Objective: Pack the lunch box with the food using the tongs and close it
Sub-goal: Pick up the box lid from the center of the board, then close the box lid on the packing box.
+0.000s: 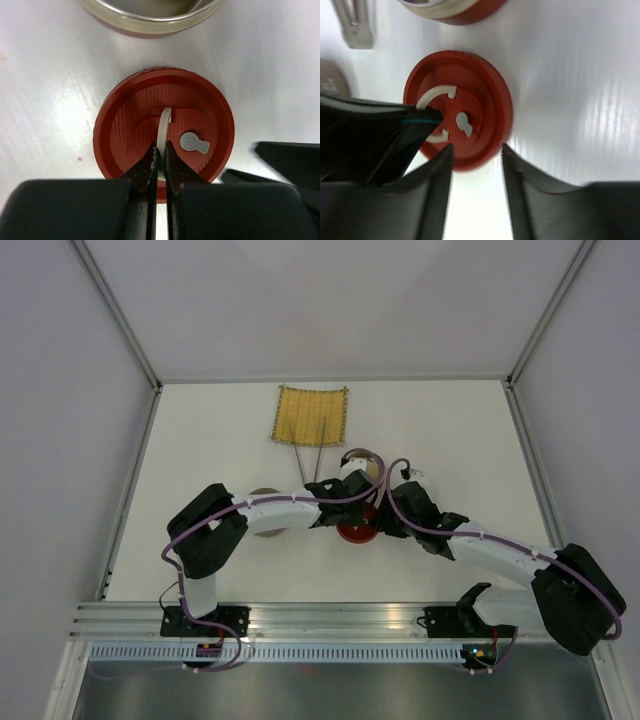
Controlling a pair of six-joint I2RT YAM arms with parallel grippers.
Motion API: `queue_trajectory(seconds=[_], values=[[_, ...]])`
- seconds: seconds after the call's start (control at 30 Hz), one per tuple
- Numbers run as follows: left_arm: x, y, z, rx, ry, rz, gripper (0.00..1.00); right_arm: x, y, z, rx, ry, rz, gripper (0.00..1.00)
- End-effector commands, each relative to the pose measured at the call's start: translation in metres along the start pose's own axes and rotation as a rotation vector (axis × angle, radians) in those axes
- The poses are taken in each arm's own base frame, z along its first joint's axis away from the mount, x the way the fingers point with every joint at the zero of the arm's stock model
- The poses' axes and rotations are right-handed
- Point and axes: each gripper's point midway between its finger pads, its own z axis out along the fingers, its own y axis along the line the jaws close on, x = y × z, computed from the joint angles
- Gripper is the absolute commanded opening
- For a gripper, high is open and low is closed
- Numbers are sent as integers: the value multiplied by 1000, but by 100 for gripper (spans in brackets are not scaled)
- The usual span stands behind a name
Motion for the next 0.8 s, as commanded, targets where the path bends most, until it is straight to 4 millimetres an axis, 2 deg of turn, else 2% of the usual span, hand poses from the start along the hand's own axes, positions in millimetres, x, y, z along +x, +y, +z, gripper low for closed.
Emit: queue_trajectory(seconds=[0.0,0.03,0.13,0.23,0.3,0.37,0.43,0.57,0.6,0.67,0.77], values=[[-30,13,-25,-56,-90,85,2,-29,4,-38,42,-72,-30,54],[-37,12,-35,-47,-110,99,2,-37,4,-45,53,-101,-29,63],[-47,17,-52,-56,-131,119,2,-67,1,-75,97,-195,-26,74],[-67,19,-75,-53,-175,149,2,-89,-10,-98,149,-256,-20,79],[-79,19,-89,-43,-205,156,2,-95,-24,-105,188,-275,-12,81],[-98,16,-101,-28,-244,167,2,-95,-39,-104,224,-273,2,83],[-117,13,-108,-19,-279,177,2,-88,-46,-100,225,-242,15,84],[-147,5,-103,15,-298,177,2,-81,-56,-94,231,-226,35,87],[-148,7,-91,4,-281,181,2,-82,-57,-95,234,-230,39,88],[-164,-3,-89,33,-295,190,2,-81,-58,-94,234,-230,40,88],[-169,-14,-67,68,-261,195,2,-82,-59,-95,233,-235,33,89]])
